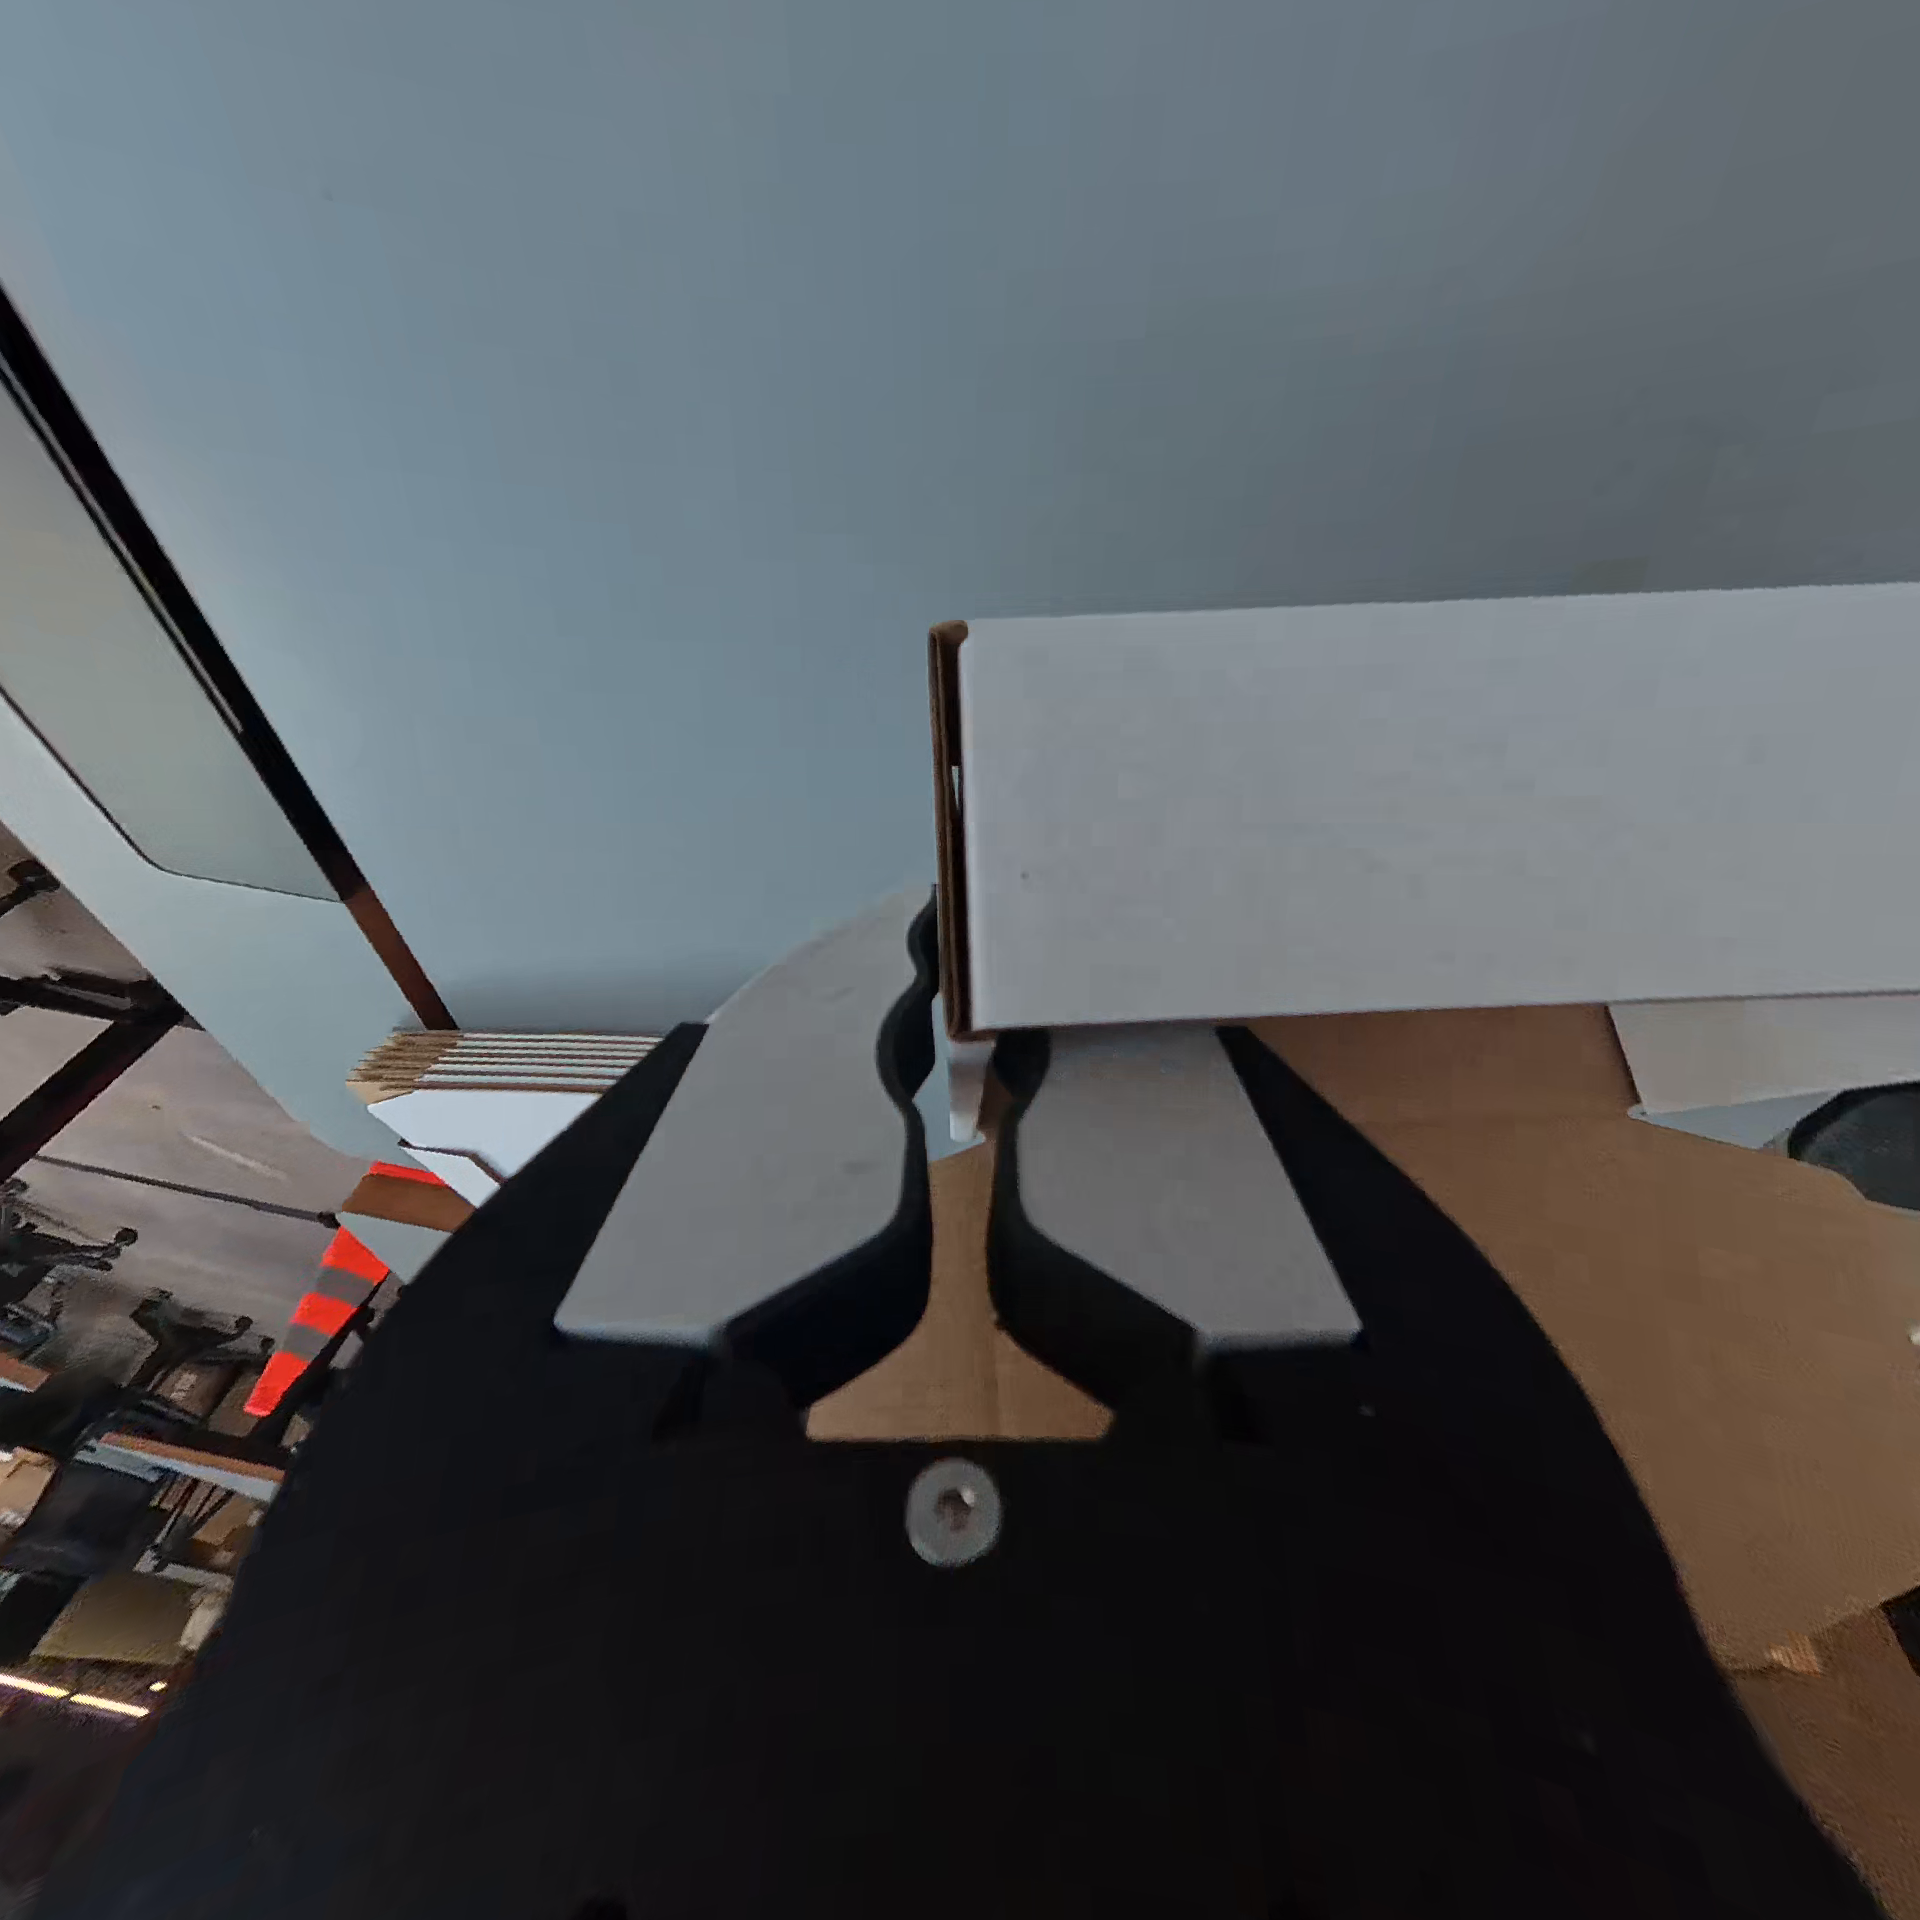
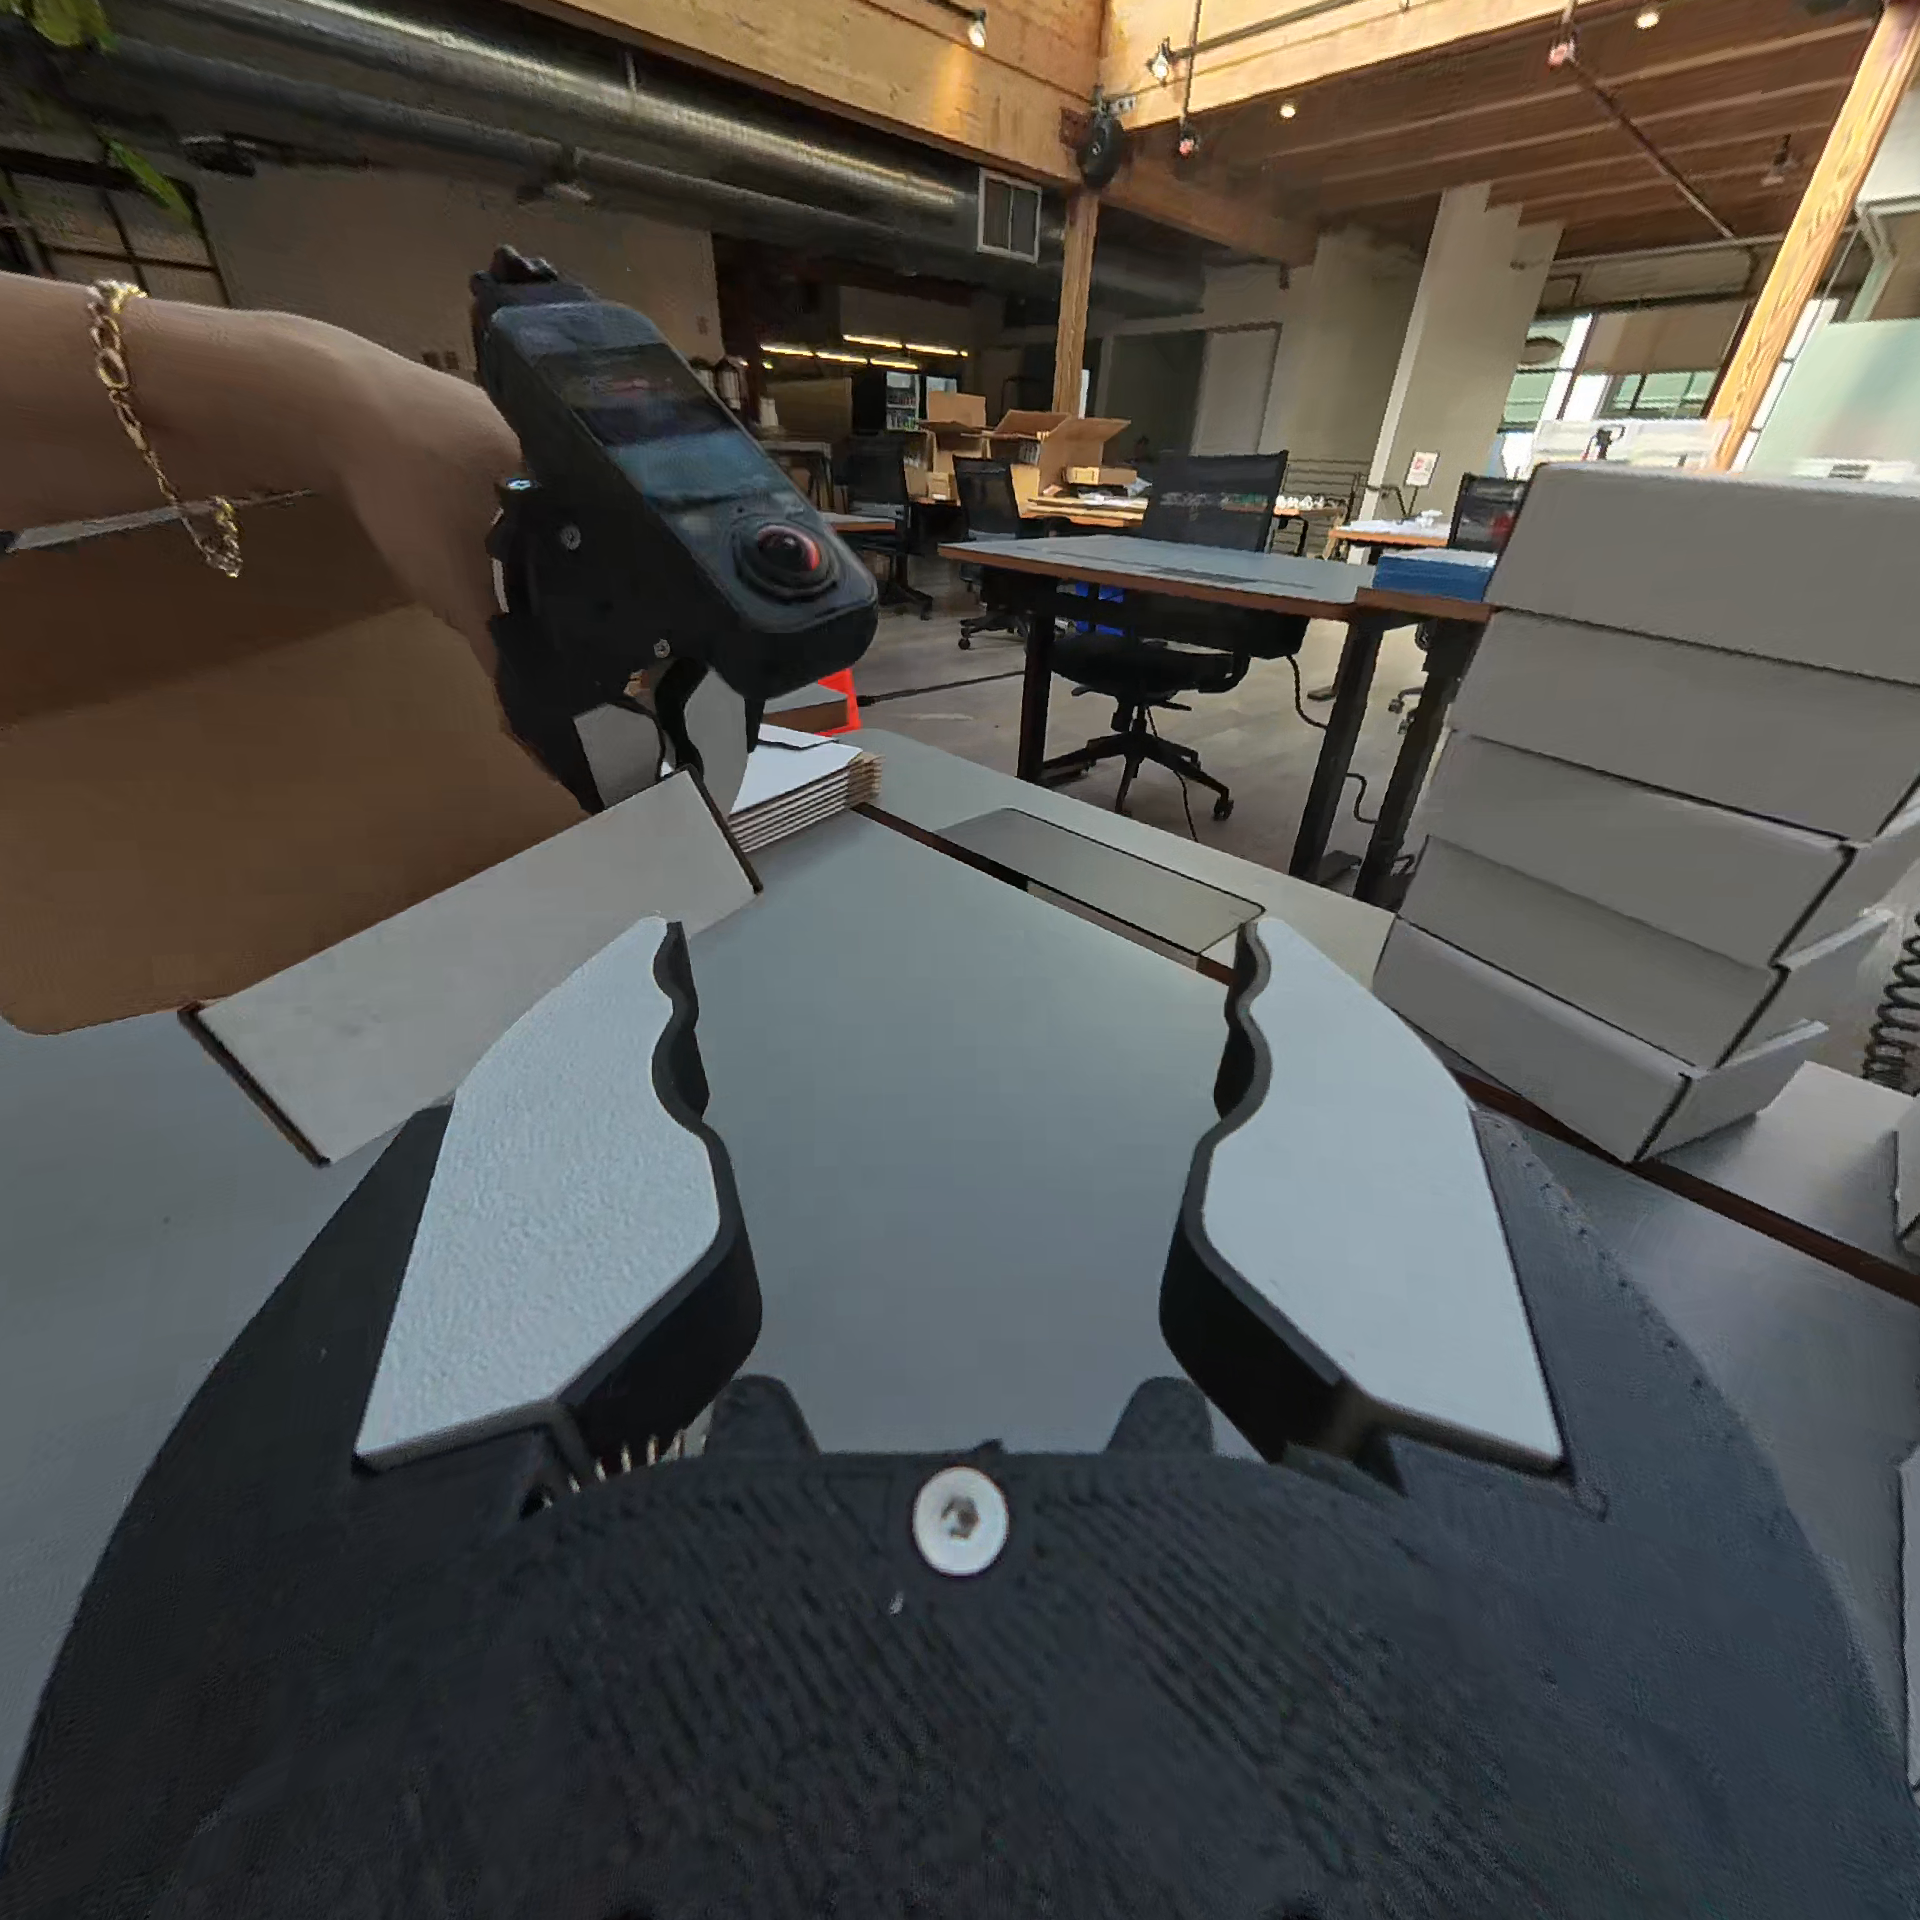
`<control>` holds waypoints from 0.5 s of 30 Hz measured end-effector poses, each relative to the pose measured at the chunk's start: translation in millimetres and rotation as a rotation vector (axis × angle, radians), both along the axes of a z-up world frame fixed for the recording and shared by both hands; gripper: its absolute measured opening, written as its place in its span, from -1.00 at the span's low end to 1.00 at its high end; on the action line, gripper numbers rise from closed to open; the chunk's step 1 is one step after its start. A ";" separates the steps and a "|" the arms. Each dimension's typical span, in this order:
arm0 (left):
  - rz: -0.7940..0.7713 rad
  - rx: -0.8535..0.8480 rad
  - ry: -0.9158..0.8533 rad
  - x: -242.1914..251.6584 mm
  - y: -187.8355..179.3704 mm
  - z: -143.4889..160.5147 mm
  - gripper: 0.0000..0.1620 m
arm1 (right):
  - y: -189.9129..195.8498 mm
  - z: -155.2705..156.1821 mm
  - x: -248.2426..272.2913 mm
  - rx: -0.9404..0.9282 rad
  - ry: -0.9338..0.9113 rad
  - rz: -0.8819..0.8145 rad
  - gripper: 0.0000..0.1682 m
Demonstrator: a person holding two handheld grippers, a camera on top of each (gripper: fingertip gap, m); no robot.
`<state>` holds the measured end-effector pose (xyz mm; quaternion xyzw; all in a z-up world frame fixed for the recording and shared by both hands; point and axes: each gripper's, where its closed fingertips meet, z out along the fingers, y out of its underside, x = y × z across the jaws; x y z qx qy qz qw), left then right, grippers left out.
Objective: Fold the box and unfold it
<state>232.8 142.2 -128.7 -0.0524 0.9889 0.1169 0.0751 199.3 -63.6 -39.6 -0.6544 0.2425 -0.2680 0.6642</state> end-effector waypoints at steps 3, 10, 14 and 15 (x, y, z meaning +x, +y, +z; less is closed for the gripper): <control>-0.065 0.138 0.090 -8.7 -5.0 -28.3 -0.94 | -18.1 -0.7 7.2 0.068 0.053 -0.019 0.03; -0.183 0.392 0.215 -24.5 -13.0 -75.7 -0.93 | -47.3 -22.9 23.3 0.007 0.108 -0.097 -0.04; -0.195 0.461 0.254 -30.9 -16.8 -92.4 -0.93 | -57.3 -37.5 27.7 -0.116 0.107 -0.143 -0.07; -0.201 0.489 0.255 -30.8 -16.5 -92.7 -0.93 | -59.0 -39.5 28.4 -0.132 0.111 -0.150 -0.07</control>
